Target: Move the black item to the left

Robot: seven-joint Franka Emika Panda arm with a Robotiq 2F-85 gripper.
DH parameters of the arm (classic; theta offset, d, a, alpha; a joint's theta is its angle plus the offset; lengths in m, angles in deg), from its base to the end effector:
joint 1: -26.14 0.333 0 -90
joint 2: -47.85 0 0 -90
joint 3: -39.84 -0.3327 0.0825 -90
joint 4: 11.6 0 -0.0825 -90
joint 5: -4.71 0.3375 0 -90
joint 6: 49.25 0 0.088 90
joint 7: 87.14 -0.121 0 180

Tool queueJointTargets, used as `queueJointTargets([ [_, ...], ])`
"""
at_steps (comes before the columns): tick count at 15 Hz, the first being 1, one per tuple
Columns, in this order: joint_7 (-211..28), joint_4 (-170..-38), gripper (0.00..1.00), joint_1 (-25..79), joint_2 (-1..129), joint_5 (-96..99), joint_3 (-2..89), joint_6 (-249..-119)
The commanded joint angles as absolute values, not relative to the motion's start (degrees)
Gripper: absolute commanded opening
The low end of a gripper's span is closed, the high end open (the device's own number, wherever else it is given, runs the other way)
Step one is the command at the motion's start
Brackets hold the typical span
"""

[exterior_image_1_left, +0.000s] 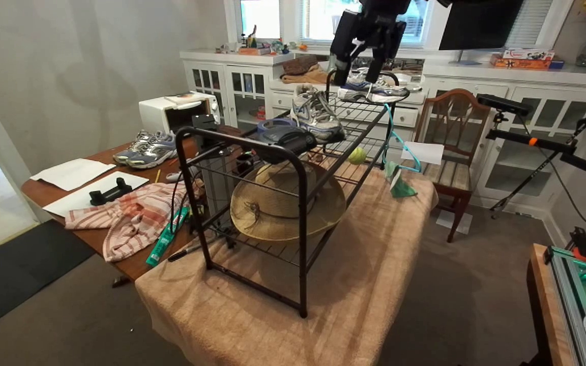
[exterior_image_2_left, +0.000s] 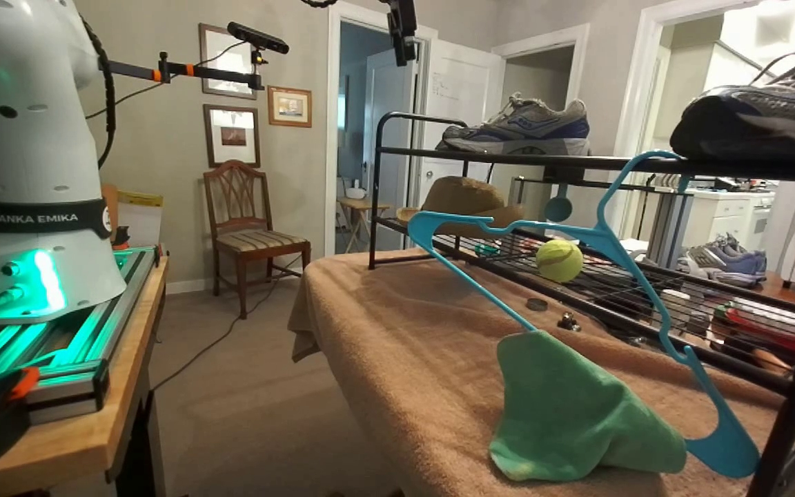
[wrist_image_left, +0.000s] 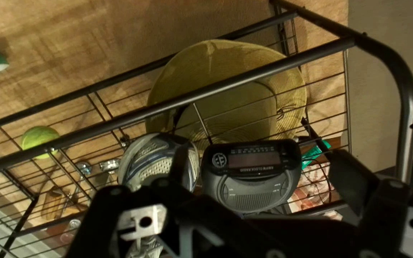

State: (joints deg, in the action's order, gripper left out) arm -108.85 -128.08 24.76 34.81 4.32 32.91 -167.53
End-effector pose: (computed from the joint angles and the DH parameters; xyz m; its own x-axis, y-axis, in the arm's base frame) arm 0.4665 0.0503 0.5823 0.9288 -0.2745 0.2488 -0.2674 -0.9616 -0.0627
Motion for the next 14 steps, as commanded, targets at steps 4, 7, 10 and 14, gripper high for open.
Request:
queueJointTargets([
  [4, -95.1, -119.0, 1.00, 25.5, 42.1, 1.2, 36.0, -165.0],
  [7, -97.4, -122.0, 1.00, 25.6, 40.1, 2.6, 36.3, -167.2],
  [10, -97.4, -122.0, 1.00, 25.9, 39.9, 2.6, 36.2, -167.2],
  [14, -98.0, -117.9, 1.00, 26.0, 42.5, 1.9, 35.9, -166.3],
])
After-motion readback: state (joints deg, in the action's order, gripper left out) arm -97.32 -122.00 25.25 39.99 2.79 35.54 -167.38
